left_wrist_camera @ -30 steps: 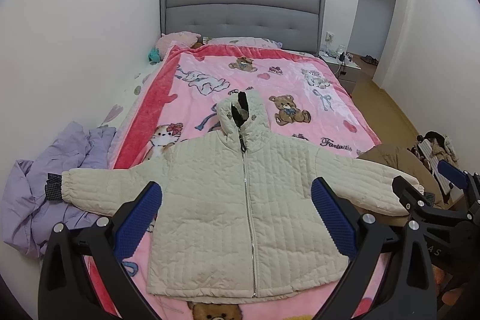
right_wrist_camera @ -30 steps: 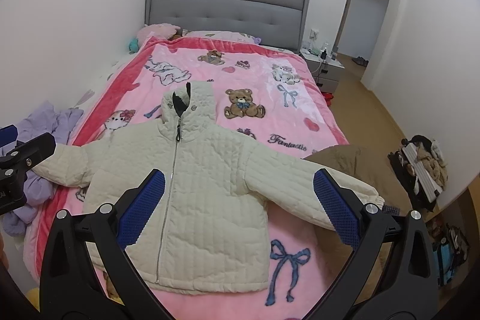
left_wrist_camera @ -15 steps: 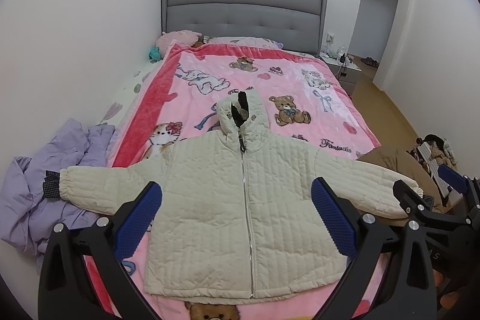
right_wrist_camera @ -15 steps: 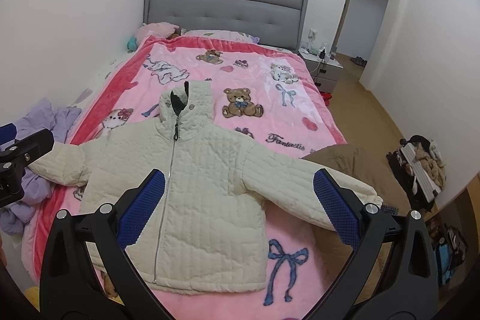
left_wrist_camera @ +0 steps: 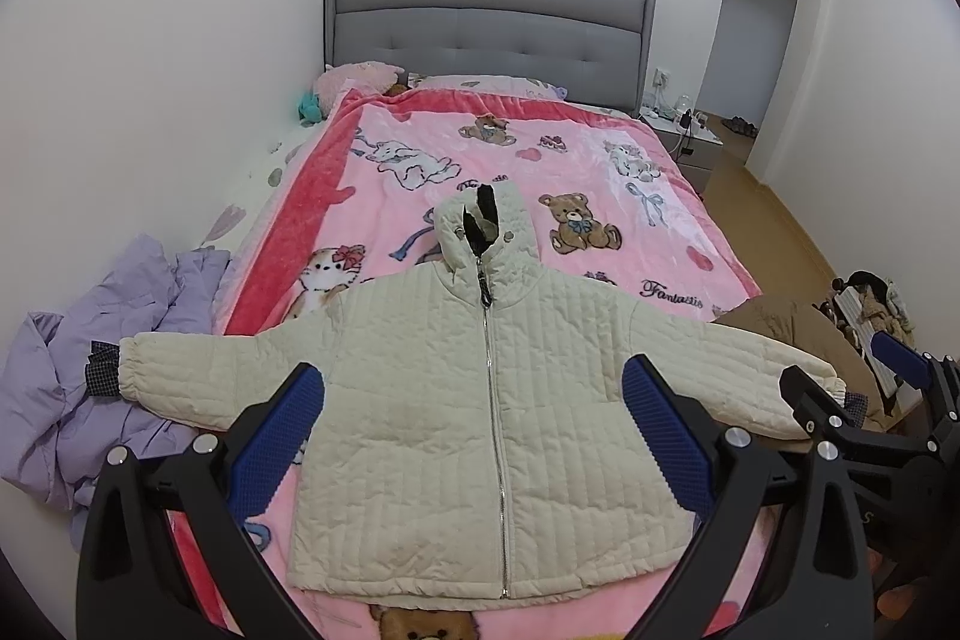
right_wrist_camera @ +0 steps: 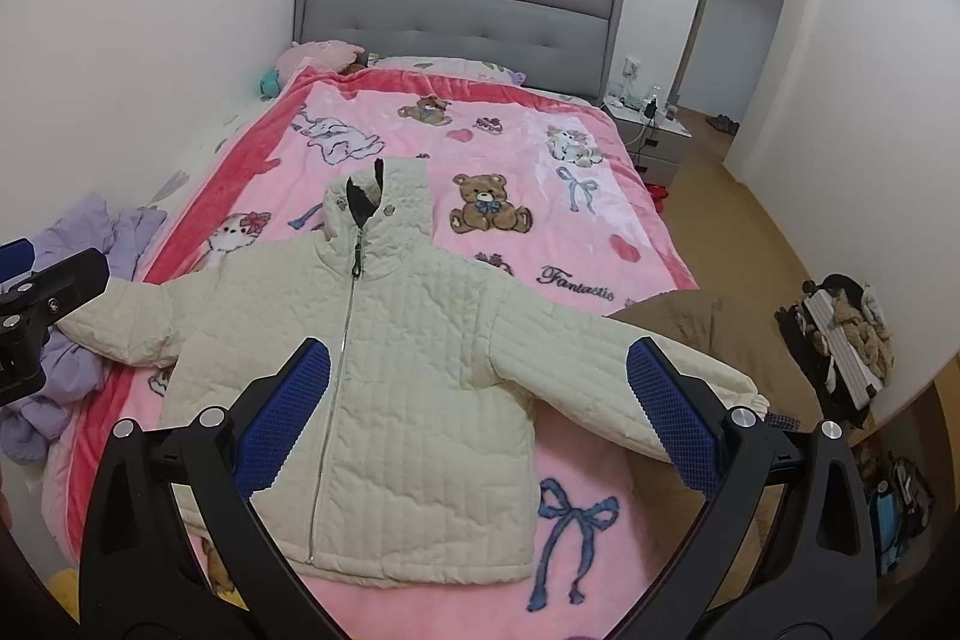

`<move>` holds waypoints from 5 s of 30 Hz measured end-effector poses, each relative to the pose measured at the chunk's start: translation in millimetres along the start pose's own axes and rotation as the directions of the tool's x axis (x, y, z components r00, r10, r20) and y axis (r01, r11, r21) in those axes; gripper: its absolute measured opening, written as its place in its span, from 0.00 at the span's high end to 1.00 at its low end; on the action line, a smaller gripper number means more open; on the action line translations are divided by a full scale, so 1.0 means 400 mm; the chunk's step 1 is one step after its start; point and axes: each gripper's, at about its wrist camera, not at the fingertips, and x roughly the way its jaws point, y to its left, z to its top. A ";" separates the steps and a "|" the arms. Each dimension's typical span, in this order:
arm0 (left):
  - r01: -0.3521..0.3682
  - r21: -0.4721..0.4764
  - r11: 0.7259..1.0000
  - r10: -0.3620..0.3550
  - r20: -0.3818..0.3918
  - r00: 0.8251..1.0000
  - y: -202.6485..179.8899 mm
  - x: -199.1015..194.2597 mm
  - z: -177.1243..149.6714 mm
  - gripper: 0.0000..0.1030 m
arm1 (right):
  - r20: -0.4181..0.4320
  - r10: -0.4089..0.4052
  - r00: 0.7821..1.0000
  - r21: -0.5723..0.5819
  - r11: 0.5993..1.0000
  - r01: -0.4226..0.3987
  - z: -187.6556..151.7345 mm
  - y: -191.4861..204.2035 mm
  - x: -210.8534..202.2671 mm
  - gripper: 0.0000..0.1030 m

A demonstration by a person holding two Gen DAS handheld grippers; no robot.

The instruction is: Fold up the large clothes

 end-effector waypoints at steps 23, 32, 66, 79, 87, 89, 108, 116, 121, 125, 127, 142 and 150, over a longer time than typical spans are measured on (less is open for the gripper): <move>-0.009 -0.121 0.993 0.017 0.067 0.998 0.173 0.056 -0.020 0.05 | 0.144 0.125 0.982 0.042 0.990 -0.132 0.033 0.018 -0.031 0.08; -0.120 -0.310 0.943 0.157 0.096 0.983 0.538 0.185 -0.112 0.05 | 0.094 0.248 0.964 0.105 0.961 -0.257 0.044 0.161 0.056 0.08; -0.240 -0.742 0.626 0.434 0.075 0.898 1.113 0.511 -0.330 0.72 | -0.173 0.280 0.944 0.040 0.960 -0.277 -0.150 0.468 0.289 0.08; 0.027 -0.303 0.953 0.067 0.296 0.953 0.503 0.559 0.002 0.95 | -0.134 0.162 0.978 0.176 0.975 -0.138 -0.179 0.210 0.292 0.08; 0.090 -0.158 0.983 -0.091 0.001 0.996 0.188 0.894 -0.165 0.95 | -0.194 0.079 0.978 0.289 0.957 -0.020 -0.291 0.033 0.318 0.08; 0.072 -0.069 0.995 -0.074 -0.033 0.997 0.127 0.928 -0.229 0.95 | -0.207 0.055 0.977 0.268 0.964 0.003 -0.315 0.013 0.330 0.08; 0.103 0.150 0.983 -0.112 0.051 0.992 0.254 0.681 -0.311 0.12 | -0.151 0.425 0.893 0.123 0.904 -0.409 -0.125 0.192 0.619 0.08; -0.188 -0.014 0.982 0.186 -0.089 0.978 0.589 0.740 -0.367 0.17 | -0.322 0.574 0.753 0.075 0.808 -0.584 -0.102 0.467 0.876 0.28; -0.200 -0.098 0.975 0.178 -0.196 0.964 0.677 0.824 -0.410 0.33 | -0.394 0.604 0.692 0.125 0.782 -0.611 -0.120 0.548 0.983 0.47; -0.181 -0.136 0.974 0.147 -0.233 0.961 0.703 0.886 -0.428 0.66 | -0.410 0.622 0.667 0.139 0.766 -0.628 -0.127 0.578 1.005 0.66; -0.226 -0.140 0.964 0.188 -0.241 0.952 0.708 0.902 -0.426 0.90 | -0.396 0.617 0.680 0.123 0.770 -0.627 -0.119 0.578 0.993 0.70; 0.103 -0.202 0.974 -0.116 -0.053 0.992 0.633 0.829 -0.358 0.63 | -0.157 0.480 0.863 -0.119 0.858 -0.499 0.109 0.348 0.762 0.78; 0.115 -0.030 0.993 -0.117 -0.074 0.990 0.558 0.837 -0.377 0.33 | -0.211 0.417 0.884 -0.066 0.896 -0.439 0.043 0.267 0.809 0.78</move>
